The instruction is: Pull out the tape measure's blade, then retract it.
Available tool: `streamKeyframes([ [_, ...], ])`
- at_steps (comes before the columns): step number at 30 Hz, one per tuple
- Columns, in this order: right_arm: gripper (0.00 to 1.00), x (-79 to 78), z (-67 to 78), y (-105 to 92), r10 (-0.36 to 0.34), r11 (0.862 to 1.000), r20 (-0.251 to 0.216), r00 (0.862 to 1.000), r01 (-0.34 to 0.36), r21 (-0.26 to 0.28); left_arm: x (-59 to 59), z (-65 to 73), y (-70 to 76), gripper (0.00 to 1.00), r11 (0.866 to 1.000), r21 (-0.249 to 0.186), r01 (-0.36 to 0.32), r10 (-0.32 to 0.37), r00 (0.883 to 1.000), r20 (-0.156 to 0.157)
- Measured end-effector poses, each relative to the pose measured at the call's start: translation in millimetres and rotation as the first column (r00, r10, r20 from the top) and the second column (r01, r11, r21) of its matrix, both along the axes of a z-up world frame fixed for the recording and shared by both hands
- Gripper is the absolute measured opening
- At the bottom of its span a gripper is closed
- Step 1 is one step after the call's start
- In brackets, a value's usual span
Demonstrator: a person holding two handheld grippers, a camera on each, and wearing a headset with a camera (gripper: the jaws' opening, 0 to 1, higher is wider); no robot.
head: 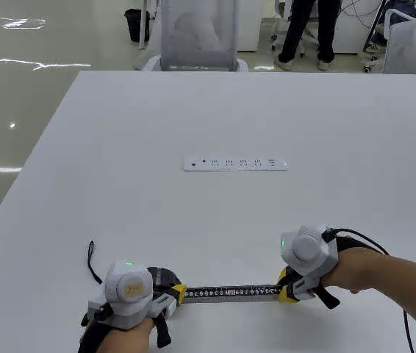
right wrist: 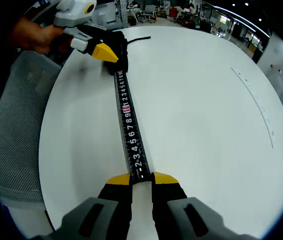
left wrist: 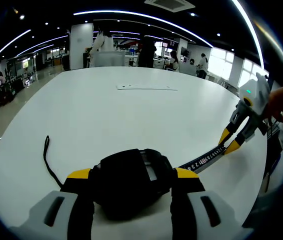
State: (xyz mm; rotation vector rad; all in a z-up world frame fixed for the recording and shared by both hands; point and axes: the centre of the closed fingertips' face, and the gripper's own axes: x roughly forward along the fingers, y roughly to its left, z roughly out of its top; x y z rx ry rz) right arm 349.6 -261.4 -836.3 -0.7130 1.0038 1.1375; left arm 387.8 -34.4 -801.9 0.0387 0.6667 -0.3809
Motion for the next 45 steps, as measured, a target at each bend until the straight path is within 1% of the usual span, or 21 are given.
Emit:
streamKeyframes([
  [19,0.14,0.6,-0.5,7.7,-0.002,1.0,-0.002,1.0,0.002,0.009,0.3,0.4,-0.4,0.58,1.0,0.001,-0.004,0.004,1.0,0.007],
  [45,0.14,3.1,-1.0,18.7,0.003,1.0,-0.001,1.0,-0.003,0.018,0.1,0.1,-0.4,0.58,1.0,0.0,-0.004,0.004,1.0,0.005],
])
